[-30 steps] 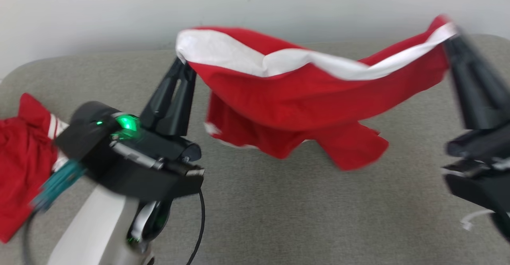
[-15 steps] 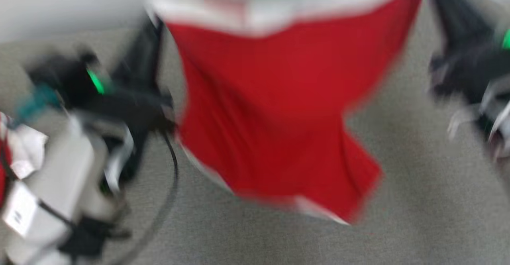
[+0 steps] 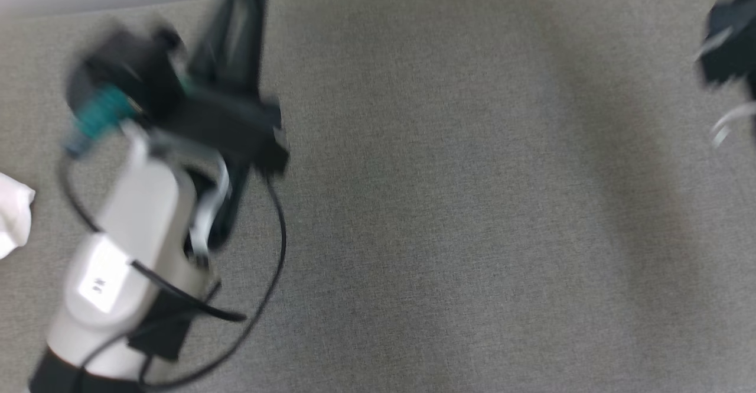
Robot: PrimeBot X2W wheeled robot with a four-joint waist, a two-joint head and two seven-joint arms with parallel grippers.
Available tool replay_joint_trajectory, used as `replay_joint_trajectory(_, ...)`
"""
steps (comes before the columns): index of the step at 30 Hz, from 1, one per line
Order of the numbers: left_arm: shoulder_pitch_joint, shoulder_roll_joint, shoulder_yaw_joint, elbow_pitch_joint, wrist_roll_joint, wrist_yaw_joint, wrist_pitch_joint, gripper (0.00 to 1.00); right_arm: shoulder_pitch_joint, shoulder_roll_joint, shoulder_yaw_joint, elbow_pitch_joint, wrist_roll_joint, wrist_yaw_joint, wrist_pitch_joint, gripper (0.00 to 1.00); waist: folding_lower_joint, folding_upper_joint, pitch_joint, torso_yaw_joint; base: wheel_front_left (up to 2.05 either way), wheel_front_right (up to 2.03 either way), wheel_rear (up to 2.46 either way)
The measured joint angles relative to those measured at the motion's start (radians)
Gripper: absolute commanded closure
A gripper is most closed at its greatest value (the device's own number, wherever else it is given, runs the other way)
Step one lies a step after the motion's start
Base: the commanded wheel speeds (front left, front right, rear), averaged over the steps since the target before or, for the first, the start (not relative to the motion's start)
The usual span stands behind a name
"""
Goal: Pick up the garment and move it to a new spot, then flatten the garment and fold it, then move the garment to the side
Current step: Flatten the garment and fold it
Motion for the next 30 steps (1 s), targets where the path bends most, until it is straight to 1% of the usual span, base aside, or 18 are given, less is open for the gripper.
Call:
replay_joint_trajectory(3, 0.084, 0.009, -0.036, 0.101, -0.009, -0.023, 0.014, 1.0, 0.102, 0.036, 0.038, 0.043, 0.009, 0.0, 0.009, 1.0, 0.0003, 0.0002, 0.019, -0.003, 0.0, 0.0, 0.0)
replay_joint_trajectory(5, 0.102, 0.018, -0.069, 0.168, -0.009, -0.054, 0.017, 1.0, 0.154, 0.066, 0.073, 0.071, 0.013, 0.007, 0.014, 1.0, 0.0002, 0.0002, 0.034, -0.006, 0.0, 0.0, 0.0)
replay_joint_trajectory(7, 0.102, 0.024, -0.095, 0.222, -0.003, -0.08, 0.019, 1.0, 0.179, 0.095, 0.088, 0.101, 0.028, 0.009, 0.016, 1.0, 0.0002, 0.0001, 0.048, -0.012, 0.0, 0.0, 0.0)
replay_joint_trajectory(9, 0.101, 0.023, -0.105, 0.248, 0.002, -0.087, 0.018, 1.0, 0.181, 0.106, 0.092, 0.118, 0.035, 0.009, 0.017, 1.0, 0.0002, 0.0001, 0.054, -0.016, 0.0, 0.0, 0.0)
replay_joint_trajectory(11, 0.101, 0.016, -0.121, 0.304, 0.005, -0.105, 0.015, 1.0, 0.198, 0.106, 0.093, 0.136, 0.037, 0.008, 0.017, 1.0, 0.0003, 0.0001, 0.06, -0.027, 0.0, 0.0, 0.0)
replay_joint_trajectory(13, 0.101, 0.007, -0.131, 0.335, 0.005, -0.11, 0.002, 1.0, 0.238, 0.091, 0.096, 0.155, 0.036, 0.007, 0.034, 1.0, 0.0003, 0.0002, 0.058, -0.035, 0.0, 0.0, 0.0)
replay_joint_trajectory(16, 0.103, 0.0, -0.142, 0.353, 0.008, -0.119, -0.027, 1.0, 0.318, 0.053, 0.104, 0.172, 0.017, -0.017, 0.071, 1.0, 0.0001, 0.0001, 0.042, -0.041, 0.0, 0.0, 0.0)
replay_joint_trajectory(18, 0.111, 0.004, -0.144, 0.36, 0.015, -0.127, -0.047, 1.0, 0.365, 0.037, 0.098, 0.171, 0.008, -0.039, 0.089, 1.0, 0.0002, 0.0, 0.025, -0.042, 0.0, 0.0, 0.0)
replay_joint_trajectory(20, 0.135, 0.005, -0.146, 0.372, 0.016, -0.127, -0.067, 1.0, 0.408, 0.035, 0.088, 0.163, 0.008, -0.064, 0.103, 1.0, 0.0002, 0.0, 0.005, -0.043, 0.0, 0.0, 0.0)
replay_joint_trajectory(21, 0.149, 0.005, -0.145, 0.379, 0.016, -0.127, -0.077, 1.0, 0.431, 0.035, 0.085, 0.156, 0.011, -0.07, 0.111, 1.0, 0.0001, -0.0001, -0.005, -0.043, 0.0, 0.0, 0.0)
replay_joint_trajectory(24, 0.197, 0.011, -0.136, 0.392, 0.015, -0.119, -0.095, 1.0, 0.493, 0.05, 0.09, 0.151, 0.048, -0.07, 0.132, 1.0, 0.0001, 0.0, -0.04, -0.045, 0.0, 0.0, 0.0)
replay_joint_trajectory(28, 0.27, 0.028, -0.108, 0.412, 0.008, -0.082, -0.108, 1.0, 0.569, 0.091, 0.124, 0.145, 0.076, -0.069, 0.166, 1.0, 0.0, -0.0001, -0.087, -0.048, 0.0, 0.0, 0.0)
replay_joint_trajectory(30, 0.305, 0.028, -0.101, 0.415, 0.003, -0.065, -0.111, 1.0, 0.615, 0.1, 0.134, 0.131, 0.095, -0.064, 0.182, 1.0, 0.0, -0.0001, -0.11, -0.049, 0.0, 0.0, 0.0)
